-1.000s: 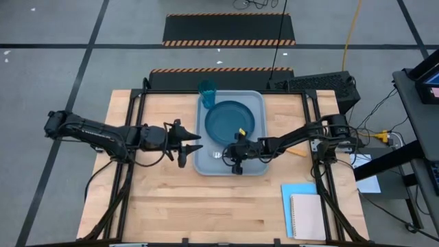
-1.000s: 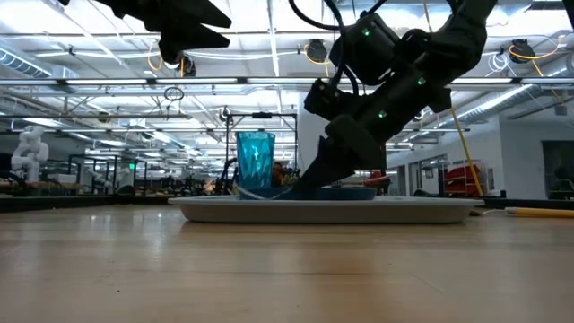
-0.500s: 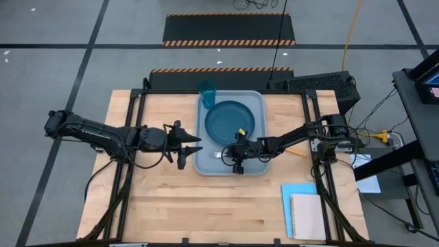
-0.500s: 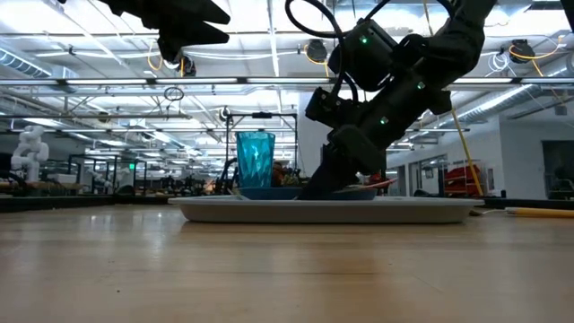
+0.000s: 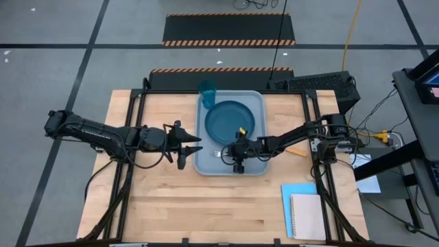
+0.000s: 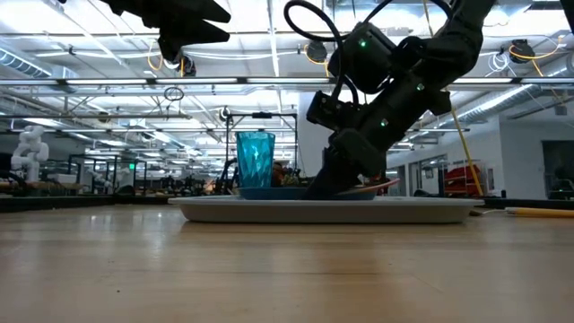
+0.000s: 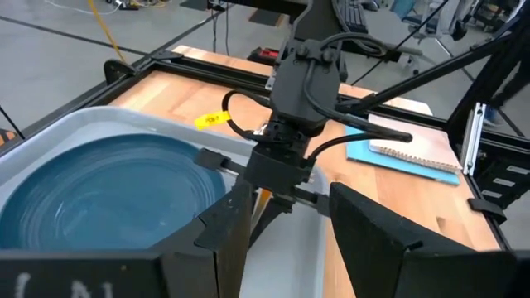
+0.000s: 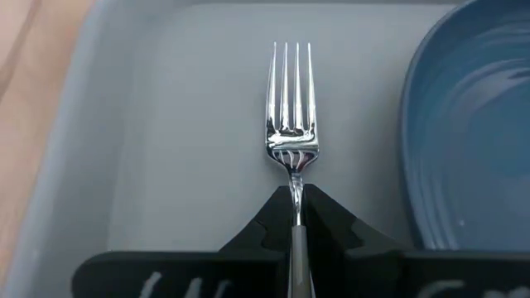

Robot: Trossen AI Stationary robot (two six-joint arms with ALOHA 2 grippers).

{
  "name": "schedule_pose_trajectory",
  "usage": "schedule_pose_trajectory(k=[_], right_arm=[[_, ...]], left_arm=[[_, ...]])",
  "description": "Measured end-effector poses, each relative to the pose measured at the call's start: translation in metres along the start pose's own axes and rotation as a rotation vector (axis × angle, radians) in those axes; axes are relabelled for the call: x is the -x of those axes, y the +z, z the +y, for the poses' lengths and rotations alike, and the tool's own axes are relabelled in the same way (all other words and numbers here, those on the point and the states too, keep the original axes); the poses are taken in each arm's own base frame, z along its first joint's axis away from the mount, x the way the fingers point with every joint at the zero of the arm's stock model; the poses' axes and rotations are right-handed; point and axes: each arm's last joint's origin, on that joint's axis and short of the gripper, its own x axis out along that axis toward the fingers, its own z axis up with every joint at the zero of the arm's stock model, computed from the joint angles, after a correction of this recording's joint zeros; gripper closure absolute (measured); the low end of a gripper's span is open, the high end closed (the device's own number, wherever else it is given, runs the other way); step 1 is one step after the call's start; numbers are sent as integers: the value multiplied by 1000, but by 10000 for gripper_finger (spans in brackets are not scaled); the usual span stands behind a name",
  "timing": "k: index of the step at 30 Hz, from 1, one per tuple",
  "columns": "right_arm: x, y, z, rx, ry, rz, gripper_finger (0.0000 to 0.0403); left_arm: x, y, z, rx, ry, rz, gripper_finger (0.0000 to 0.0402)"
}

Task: Pick and place plate/cup/fork/spoon on tray
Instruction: Put the orange fork on the gray serving tray to the left of the blue plate

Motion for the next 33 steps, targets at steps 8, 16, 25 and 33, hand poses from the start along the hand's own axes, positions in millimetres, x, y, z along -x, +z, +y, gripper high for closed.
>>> schedule_pose_trajectory(k=[8, 16, 25, 33], right_arm=[[0, -1, 0, 9, -5, 11, 394], [0, -1, -1, 21, -23, 13, 394], [0, -2, -1, 30, -28, 26, 393], [0, -3, -1, 35, -32, 34, 347]], left_arm=[[0, 0, 0, 1, 0, -1, 236], [0, 0, 0, 1, 0, -1, 236], [0, 0, 0, -5, -1, -1, 236], [0, 0, 0, -5, -1, -1, 236]])
